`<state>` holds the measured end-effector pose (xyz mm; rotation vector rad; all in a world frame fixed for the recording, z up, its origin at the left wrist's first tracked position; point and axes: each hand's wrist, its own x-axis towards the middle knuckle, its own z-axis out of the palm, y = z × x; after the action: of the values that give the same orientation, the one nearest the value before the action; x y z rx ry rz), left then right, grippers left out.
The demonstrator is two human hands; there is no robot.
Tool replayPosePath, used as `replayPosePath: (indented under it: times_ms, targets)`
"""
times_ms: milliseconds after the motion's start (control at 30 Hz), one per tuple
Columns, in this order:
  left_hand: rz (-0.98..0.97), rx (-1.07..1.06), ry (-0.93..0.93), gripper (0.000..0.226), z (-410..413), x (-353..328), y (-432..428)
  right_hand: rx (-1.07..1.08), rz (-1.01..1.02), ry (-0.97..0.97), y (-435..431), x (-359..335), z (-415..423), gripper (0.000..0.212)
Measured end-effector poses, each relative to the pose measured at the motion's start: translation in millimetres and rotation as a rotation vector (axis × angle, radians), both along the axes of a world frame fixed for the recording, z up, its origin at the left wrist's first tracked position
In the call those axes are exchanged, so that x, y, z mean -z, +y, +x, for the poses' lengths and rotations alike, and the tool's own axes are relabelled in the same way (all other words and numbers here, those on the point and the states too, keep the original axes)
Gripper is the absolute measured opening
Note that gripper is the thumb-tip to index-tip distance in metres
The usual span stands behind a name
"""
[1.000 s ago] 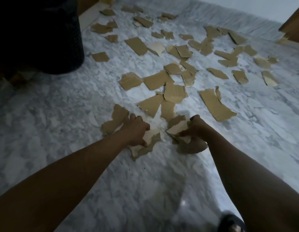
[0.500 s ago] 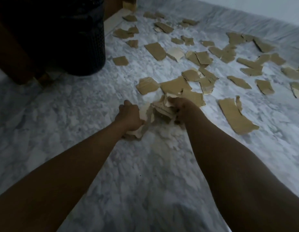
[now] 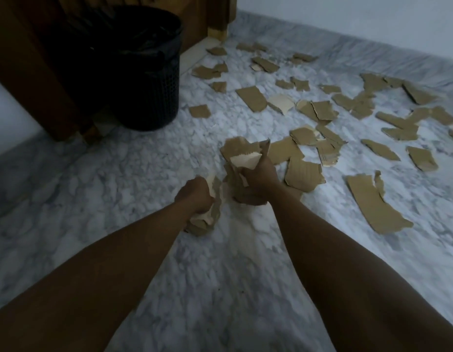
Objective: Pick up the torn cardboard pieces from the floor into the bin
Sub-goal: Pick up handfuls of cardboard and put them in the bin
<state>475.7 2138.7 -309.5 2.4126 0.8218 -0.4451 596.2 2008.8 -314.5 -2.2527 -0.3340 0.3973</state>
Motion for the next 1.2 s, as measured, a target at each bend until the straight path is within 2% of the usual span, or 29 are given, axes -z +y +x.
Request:
replayPosePath:
  times_ms: [67, 133, 200, 267, 400, 467, 533, 633, 667, 733, 800, 833, 900, 967, 1033, 1067, 1100, 1167, 1200]
  targets:
    - [-0.033, -0.102, -0.059, 0.075, 7, -36, 23, -0.046, 0.107, -0.084, 16, -40, -1, 0.075]
    - [0.025, -0.145, -0.137, 0.073, 17, -90, 56, -0.094, 0.213, -0.181, 41, -86, -1, 0.067]
    - [0.107, -0.157, -0.253, 0.055, 29, -157, 94, -0.14, 0.341, -0.296, 76, -145, -7, 0.065]
    - [0.135, -0.204, -0.419, 0.037, 41, -224, 131, -0.202, 0.486, -0.48, 115, -205, -11, 0.076]
    - [0.026, -0.297, -0.854, 0.052, 52, -329, 200, -0.186, 0.655, -0.772, 192, -303, -15, 0.088]
    - [0.075, -0.328, -1.136, 0.054, 53, -347, 218, -0.169, 0.696, -0.888, 216, -334, -16, 0.088]
    - [0.077, -0.379, -1.358, 0.057, 55, -348, 237, -0.11, 0.686, -0.909, 250, -346, -10, 0.084]
    - [0.007, -0.493, -1.512, 0.049, 69, -332, 264, -0.115, 0.773, -0.907, 294, -334, 0, 0.078]
    - [-0.043, -0.485, -1.484, 0.046, 77, -325, 272, -0.128, 0.776, -0.903, 307, -324, 7, 0.077]
    - [-0.116, -0.389, -1.211, 0.042, 91, -304, 287, -0.169, 0.621, -0.775, 326, -298, 26, 0.077]
    - [-0.101, -0.264, -0.812, 0.044, 99, -275, 300, -0.276, 0.262, -0.516, 335, -263, 44, 0.07]
    - [-0.061, -0.231, -0.667, 0.043, 99, -260, 306, -0.299, 0.087, -0.45, 334, -248, 50, 0.063]
    - [-0.026, -0.277, -0.584, 0.04, 97, -232, 315, -0.212, -0.072, -0.488, 331, -220, 58, 0.06]
    - [0.085, -0.388, -0.563, 0.039, 91, -213, 325, -0.017, -0.082, -0.39, 332, -200, 65, 0.085]
    - [0.24, -0.444, -0.453, 0.05, 89, -194, 338, 0.096, -0.09, -0.076, 334, -182, 74, 0.118]
    - [0.281, -0.451, -0.377, 0.062, 86, -187, 343, 0.099, -0.045, 0.107, 336, -172, 82, 0.122]
    - [0.314, -0.441, -0.318, 0.073, 84, -184, 343, 0.093, 0.016, 0.279, 336, -163, 85, 0.108]
    - [0.367, -0.399, -0.28, 0.081, 82, -184, 338, 0.069, 0.217, 0.479, 330, -160, 74, 0.046]
    - [0.374, -0.408, -0.276, 0.082, 81, -188, 330, 0.122, 0.323, 0.508, 323, -165, 64, 0.035]
